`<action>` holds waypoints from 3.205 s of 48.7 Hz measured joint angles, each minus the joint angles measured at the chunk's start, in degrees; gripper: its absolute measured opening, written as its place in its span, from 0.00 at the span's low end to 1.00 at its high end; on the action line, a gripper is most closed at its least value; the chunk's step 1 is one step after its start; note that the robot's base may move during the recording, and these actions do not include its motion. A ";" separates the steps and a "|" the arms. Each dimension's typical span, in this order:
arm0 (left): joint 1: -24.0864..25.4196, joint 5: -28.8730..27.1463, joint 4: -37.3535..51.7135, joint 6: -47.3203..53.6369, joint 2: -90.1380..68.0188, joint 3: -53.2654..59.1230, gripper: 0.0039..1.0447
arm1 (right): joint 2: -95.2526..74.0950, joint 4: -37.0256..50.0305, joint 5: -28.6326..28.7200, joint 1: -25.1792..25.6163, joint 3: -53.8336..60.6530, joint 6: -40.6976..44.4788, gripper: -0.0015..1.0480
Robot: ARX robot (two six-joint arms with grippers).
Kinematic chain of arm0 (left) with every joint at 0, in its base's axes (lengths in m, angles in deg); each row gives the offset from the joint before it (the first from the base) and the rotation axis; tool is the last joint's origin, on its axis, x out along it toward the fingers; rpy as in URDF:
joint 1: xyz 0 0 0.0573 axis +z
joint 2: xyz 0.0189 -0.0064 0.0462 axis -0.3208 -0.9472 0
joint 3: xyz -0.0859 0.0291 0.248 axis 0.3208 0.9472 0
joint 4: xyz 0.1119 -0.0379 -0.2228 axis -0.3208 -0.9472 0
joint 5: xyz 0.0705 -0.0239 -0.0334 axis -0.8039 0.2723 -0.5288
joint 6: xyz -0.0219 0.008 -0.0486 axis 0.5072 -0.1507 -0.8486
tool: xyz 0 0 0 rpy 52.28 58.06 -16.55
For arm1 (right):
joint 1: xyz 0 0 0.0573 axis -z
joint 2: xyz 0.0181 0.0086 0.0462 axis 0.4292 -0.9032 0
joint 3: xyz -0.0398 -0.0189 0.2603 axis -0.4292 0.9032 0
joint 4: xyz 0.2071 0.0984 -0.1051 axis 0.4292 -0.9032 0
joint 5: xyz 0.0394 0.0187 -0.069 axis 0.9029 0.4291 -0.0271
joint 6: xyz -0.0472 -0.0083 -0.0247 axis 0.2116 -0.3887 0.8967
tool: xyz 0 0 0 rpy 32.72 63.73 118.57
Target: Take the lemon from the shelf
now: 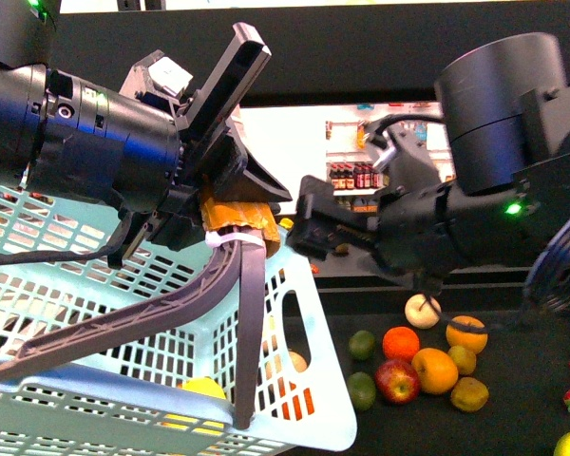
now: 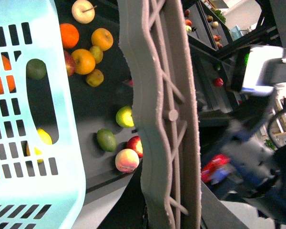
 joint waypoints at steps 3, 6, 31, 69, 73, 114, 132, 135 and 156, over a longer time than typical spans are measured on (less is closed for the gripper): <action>0.02 -0.13 0.00 -0.31 -0.13 0.04 0.09 | 2.05 0.76 0.70 2.16 0.83 -0.04 0.92; 0.04 -0.17 0.00 -0.50 -0.15 0.04 0.09 | 3.67 1.25 1.49 4.39 1.68 -0.02 0.92; 0.26 -0.33 0.00 -0.31 -0.15 0.04 0.09 | -8.26 9.73 0.02 15.78 9.77 8.41 0.92; 0.26 -0.44 0.00 -0.26 -0.15 0.04 0.09 | -46.01 7.69 -8.02 1.90 -7.26 17.31 0.92; 0.26 -0.44 0.00 -0.26 -0.15 0.04 0.09 | -48.24 7.28 -8.46 1.38 -9.03 17.64 0.92; 0.26 -0.42 0.00 -0.26 -0.15 0.04 0.09 | -55.65 2.12 -12.24 0.87 -19.23 18.67 0.52; 0.26 -0.42 0.00 -0.24 -0.15 0.04 0.09 | -46.14 3.28 -11.54 4.35 -11.19 18.38 0.46; 0.26 -0.44 0.00 -0.24 -0.15 0.04 0.09 | -43.39 3.82 -11.04 5.27 -9.81 18.18 0.46; 0.28 -0.44 0.00 -0.26 -0.15 0.04 0.09 | -13.86 3.19 -1.64 9.90 -0.33 10.38 0.46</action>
